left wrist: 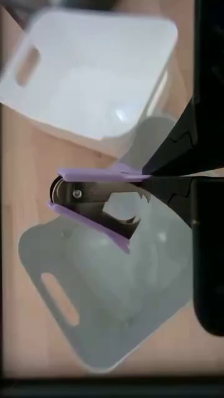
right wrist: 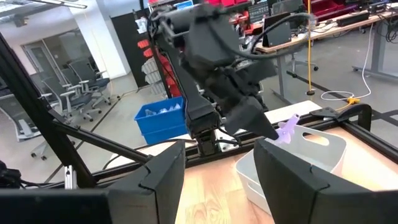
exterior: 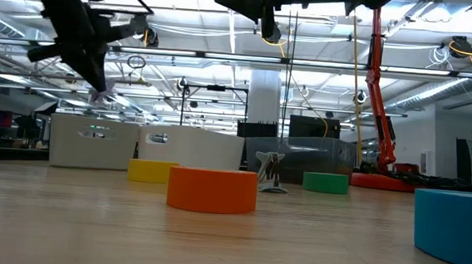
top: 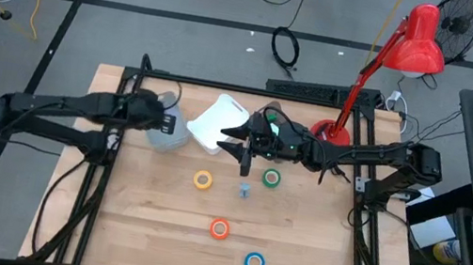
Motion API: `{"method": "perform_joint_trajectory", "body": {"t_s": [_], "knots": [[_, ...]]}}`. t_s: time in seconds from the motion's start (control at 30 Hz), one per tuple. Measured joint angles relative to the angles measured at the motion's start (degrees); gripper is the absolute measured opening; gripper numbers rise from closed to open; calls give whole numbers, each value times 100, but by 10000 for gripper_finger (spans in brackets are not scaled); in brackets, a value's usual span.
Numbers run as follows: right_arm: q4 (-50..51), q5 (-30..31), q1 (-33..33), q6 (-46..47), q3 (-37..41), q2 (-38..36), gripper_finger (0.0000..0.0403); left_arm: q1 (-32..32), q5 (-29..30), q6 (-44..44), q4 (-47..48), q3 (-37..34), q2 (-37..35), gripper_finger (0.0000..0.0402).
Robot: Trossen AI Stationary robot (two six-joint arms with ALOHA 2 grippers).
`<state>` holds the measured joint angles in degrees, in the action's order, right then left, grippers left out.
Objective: Pick and place Stapler, Stapler remover, tape
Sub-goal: Put the violet staple remover into the gray bin
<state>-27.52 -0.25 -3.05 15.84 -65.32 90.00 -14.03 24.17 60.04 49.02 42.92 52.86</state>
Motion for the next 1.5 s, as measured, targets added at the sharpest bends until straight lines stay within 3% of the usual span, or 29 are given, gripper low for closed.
{"method": "perform_joint_trajectory", "body": {"t_s": [0.33,0.57,0.73,1.17,1.5], "knots": [[3,-2,0,0,0,0,186,-866,-935,-1582,898,750,1622,0],[15,-2,0,0,0,0,187,-1454,-1654,-1697,998,750,2453,0],[14,-4,0,0,0,0,187,-1810,-1775,-1908,988,750,2848,0],[-1,-4,0,46,0,0,187,-2678,-1712,-2969,773,754,3128,0],[-4,1,0,66,0,0,187,-2880,-1719,-3304,647,754,3128,0]]}}
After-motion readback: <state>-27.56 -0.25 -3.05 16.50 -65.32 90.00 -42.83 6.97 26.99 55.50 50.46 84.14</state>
